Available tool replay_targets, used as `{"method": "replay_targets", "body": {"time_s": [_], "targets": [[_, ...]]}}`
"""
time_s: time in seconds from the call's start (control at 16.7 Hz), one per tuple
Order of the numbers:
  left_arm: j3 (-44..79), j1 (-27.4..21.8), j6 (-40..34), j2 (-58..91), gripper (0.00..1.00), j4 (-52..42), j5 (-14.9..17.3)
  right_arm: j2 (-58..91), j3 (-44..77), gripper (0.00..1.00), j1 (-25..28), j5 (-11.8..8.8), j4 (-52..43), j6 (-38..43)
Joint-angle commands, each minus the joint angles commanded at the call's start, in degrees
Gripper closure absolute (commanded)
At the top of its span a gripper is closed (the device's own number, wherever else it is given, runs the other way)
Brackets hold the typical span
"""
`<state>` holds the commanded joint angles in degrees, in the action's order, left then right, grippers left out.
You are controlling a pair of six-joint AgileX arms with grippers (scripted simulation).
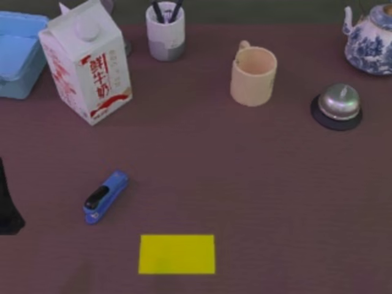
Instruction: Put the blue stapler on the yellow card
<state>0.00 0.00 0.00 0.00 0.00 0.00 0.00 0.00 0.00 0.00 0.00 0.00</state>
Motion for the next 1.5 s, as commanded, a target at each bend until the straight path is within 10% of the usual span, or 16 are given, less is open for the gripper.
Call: {"method": "replay_targets", "body": {"time_s": [0.48,1.5], "targets": [[11.8,-3.4,1.3,12.7,0.00,-9.4,0.2,0.0,0.0,0.00,0.0,0.0,0.0,0.0],[74.7,-20.2,8.7,98.2,0.00,-61.4,-0.3,0.0,0.0,0.00,0.0,0.0,0.0,0.0]]}}
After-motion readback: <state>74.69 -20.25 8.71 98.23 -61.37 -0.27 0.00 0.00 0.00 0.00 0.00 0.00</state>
